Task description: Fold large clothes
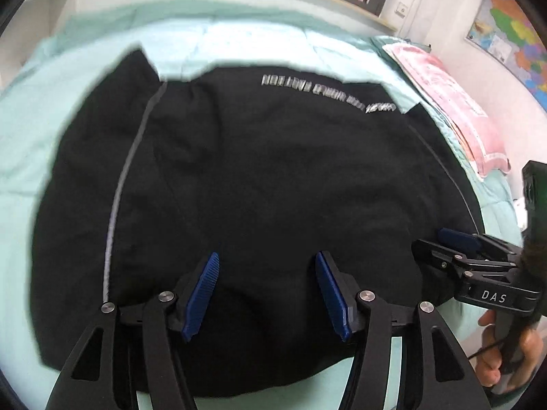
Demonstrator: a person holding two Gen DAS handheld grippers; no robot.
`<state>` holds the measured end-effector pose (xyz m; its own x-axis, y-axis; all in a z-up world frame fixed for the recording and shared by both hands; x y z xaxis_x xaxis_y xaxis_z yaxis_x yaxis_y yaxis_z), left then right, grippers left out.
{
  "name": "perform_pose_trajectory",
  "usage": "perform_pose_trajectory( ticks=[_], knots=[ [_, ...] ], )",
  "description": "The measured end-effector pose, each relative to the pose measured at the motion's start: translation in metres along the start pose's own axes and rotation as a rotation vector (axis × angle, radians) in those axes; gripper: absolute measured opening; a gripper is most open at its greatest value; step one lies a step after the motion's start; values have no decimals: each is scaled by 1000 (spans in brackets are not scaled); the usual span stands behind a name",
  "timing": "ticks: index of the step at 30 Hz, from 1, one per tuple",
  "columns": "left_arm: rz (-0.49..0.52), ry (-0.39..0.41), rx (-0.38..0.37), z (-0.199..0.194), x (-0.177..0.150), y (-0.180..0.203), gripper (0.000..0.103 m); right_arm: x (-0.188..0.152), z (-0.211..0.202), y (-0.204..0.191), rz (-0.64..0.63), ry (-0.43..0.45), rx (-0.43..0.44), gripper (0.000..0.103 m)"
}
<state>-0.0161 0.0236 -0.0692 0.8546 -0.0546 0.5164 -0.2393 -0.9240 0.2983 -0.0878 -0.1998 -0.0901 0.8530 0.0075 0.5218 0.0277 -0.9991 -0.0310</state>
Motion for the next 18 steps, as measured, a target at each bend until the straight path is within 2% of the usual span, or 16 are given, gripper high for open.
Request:
perform_pose_trajectory(
  ticks=[3,4,8,9,12,14,18],
  knots=[
    [64,94,87,-36,-3,7,60,4,-20,-8,-25,28,-72,77],
    [67,116,93,-44,0,8,60,6,-30,-12,-34,47,-95,77],
    [50,243,63,-112,14,13,63,27,-89,-28,-64,164,-156,78],
    [54,284,72,-129,18,16,69,32,-104,-33,-71,195,-177,78],
    [64,381,94,-167,29,30,78,44,-142,-43,-72,264,-231,80],
    [61,399,68,-185,33,35,78,51,-159,-46,-63,293,-244,84],
    [36,437,2,-217,32,38,80,58,-185,-49,-50,340,-271,85]
  ],
)
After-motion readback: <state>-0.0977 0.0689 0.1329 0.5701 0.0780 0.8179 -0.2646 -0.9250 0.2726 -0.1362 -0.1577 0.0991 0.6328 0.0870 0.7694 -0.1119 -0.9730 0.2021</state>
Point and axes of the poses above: each gripper's, at about its wrist camera, not at the fingertips, and z roughly the way its jaws point, y to its right, x to its top, the point moved 2 cm from there along z, roughly the way its jaws point, and after that the axes turned 14 degrees about -z, right-handed, at the moved point
